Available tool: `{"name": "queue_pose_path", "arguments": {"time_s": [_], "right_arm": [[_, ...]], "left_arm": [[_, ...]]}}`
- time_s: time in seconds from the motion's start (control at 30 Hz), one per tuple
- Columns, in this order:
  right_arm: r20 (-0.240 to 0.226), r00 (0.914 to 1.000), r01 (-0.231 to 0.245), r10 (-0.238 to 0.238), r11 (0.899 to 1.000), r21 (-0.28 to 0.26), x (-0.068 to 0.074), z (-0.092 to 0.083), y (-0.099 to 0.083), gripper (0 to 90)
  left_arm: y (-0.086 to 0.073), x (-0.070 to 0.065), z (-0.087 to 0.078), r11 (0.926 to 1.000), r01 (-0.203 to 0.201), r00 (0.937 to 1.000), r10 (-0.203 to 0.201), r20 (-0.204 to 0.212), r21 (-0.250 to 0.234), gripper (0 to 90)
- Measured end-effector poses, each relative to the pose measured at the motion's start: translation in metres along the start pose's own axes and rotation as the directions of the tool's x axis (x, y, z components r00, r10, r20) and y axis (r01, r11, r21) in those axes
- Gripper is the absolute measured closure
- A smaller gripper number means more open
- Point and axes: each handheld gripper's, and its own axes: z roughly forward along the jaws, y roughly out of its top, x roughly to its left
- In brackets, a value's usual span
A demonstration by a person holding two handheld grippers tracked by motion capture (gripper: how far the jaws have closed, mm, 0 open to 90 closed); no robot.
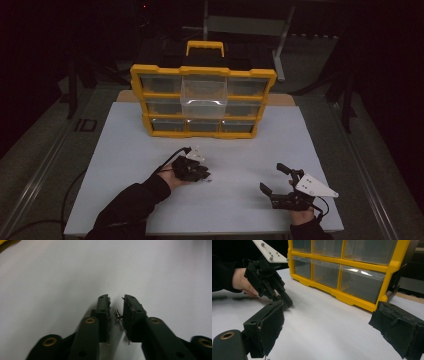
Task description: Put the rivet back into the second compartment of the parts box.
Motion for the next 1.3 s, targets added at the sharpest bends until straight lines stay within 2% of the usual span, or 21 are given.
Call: {"name": "queue_pose_path", "arguments": {"time_s": [0.1,0.23,0.27,0.43,0.53,0.7,0.83,0.87,0.9,1.0,1.03,1.07,1.13,1.3], "right_arm": [[0.001,1.0,-0.003,0.003,1.0,0.001,0.0,0.0,0.0,9.2],[-0.005,1.0,-0.005,0.005,1.0,0.003,-0.001,0.001,-0.001,9.2],[-0.007,1.0,-0.006,0.006,1.0,0.003,-0.001,0.001,-0.001,9.2],[-0.013,0.9999,-0.009,0.009,1.0,-0.006,-0.002,0.001,-0.002,9.2],[-0.011,0.9999,-0.012,0.012,1.0,-0.02,-0.003,0.0,-0.002,9.2],[-0.007,1.0,-0.003,0.003,1.0,-0.023,-0.002,0.0,-0.002,9.2],[-0.005,1.0,0.003,-0.003,1.0,-0.028,-0.002,-0.001,-0.001,9.2],[-0.005,1.0,0.003,-0.003,1.0,-0.031,-0.003,-0.001,-0.001,9.2],[-0.007,1.0,0.002,-0.002,0.999,-0.032,-0.003,-0.001,-0.001,9.2],[-0.008,1.0,0.003,-0.003,1.0,-0.031,-0.003,0.0,-0.001,9.2],[-0.008,1.0,0.004,-0.004,1.0,-0.028,-0.003,0.0,-0.001,9.2],[-0.009,0.9999,0.006,-0.006,1.0,-0.025,-0.002,0.0,-0.001,9.2],[-0.015,0.9998,0.015,-0.016,1.0,-0.022,-0.001,0.001,-0.001,9.2],[-0.014,0.9997,0.017,-0.017,1.0,-0.023,-0.001,0.0,-0.001,9.2]], "left_arm": [[0.0,0.003,0.0,0.9999,0.012,0.9999,-0.012,0.006,-0.004,81.8],[0.0,0.004,0.0,1.0,0.006,0.9999,-0.006,0.01,-0.001,82.6],[0.001,0.004,-0.001,1.0,0.002,0.9997,-0.002,0.023,-0.006,82.6],[0.003,0.004,-0.01,0.9996,0.0,0.9993,0.001,0.038,-0.028,82.9],[0.006,0.004,-0.026,0.9984,-0.005,0.9986,0.008,0.053,-0.056,82.9],[0.009,0.005,-0.05,0.9975,-0.008,0.9992,0.01,0.04,-0.071,83.0],[0.011,0.002,-0.07,0.9944,-0.01,0.9979,0.016,0.063,-0.105,82.9],[0.011,0.002,-0.07,0.9944,-0.01,0.9979,0.016,0.063,-0.105,83.0],[0.013,0.0,-0.081,0.9925,-0.026,0.9964,0.035,0.077,-0.119,83.0],[0.016,-0.002,-0.097,0.9863,-0.03,0.9927,0.049,0.11,-0.162,82.9],[0.016,-0.002,-0.097,0.9863,-0.03,0.9927,0.049,0.11,-0.162,82.9],[0.02,-0.003,-0.109,0.9817,-0.032,0.9905,0.056,0.125,-0.188,82.9],[0.024,-0.004,-0.12,0.9759,-0.041,0.9884,0.071,0.134,-0.215,82.9],[0.038,-0.008,-0.151,0.9563,-0.073,0.9862,0.111,0.122,-0.283,82.9]]}}
